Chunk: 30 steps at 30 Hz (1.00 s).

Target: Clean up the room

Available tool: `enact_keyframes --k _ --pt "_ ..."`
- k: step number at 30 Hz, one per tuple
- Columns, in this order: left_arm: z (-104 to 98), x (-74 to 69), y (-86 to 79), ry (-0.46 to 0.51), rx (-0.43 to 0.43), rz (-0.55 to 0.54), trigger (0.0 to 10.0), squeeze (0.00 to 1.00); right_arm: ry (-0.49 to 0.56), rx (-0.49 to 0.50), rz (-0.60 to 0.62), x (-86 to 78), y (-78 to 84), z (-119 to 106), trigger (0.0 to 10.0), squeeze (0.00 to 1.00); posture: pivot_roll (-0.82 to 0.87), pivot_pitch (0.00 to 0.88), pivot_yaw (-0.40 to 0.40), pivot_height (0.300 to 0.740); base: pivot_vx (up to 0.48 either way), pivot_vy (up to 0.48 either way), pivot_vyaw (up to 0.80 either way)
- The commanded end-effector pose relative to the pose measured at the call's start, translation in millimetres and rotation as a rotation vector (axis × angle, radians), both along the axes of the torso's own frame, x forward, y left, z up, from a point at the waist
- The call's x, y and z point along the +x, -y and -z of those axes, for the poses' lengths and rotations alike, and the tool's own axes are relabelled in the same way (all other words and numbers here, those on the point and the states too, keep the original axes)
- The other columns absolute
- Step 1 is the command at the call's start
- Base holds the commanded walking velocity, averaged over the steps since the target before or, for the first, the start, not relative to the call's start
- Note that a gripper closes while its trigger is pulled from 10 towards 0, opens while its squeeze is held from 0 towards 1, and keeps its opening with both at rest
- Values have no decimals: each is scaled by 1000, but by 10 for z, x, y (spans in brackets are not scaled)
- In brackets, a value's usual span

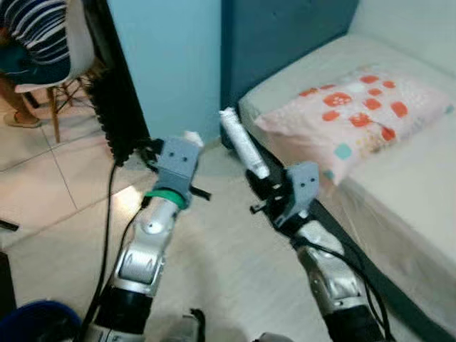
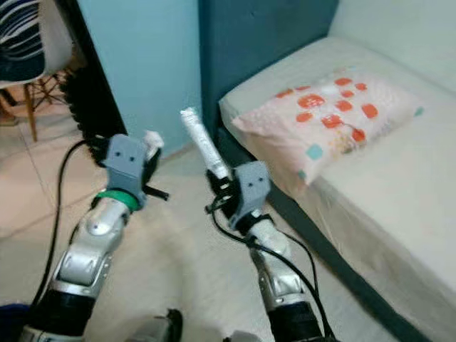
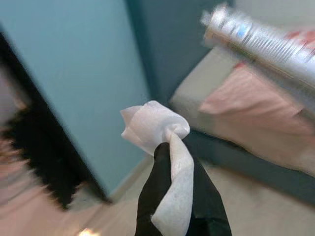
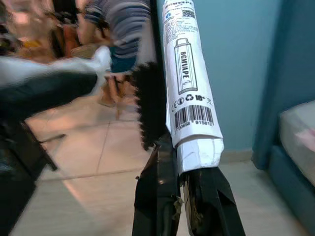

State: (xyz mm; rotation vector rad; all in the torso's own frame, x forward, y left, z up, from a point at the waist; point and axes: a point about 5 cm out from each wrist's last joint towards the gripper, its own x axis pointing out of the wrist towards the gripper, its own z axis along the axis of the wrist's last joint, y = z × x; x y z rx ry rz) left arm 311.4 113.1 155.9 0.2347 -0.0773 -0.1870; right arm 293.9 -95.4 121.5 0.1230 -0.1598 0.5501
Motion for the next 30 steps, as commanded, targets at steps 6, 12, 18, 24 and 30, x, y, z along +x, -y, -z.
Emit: enact_keyframes --k 6,12,18,24,30 --pt "44 -5 1 -18 10 -2 10000 0 -20 3 -12 -23 -4 34 10000 0 18 0 33 740 0 0 706" --pt "81 -13 -17 -24 18 -7 10000 0 -23 1 -12 -23 0 42 10000 0 19 0 33 740 0 0 709" --pt "175 -39 -53 -39 39 -24 10000 0 -30 -2 -5 -20 17 59 10000 0 19 0 31 740 0 0 702" --pt "175 -37 -57 -39 44 -28 10000 0 -29 -3 -3 -11 25 54 10000 0 22 0 31 740 0 0 702" --pt "169 -31 -62 -37 44 -30 10000 0 -28 -2 -1 -10 24 51 10000 0 22 0 32 740 0 0 706"
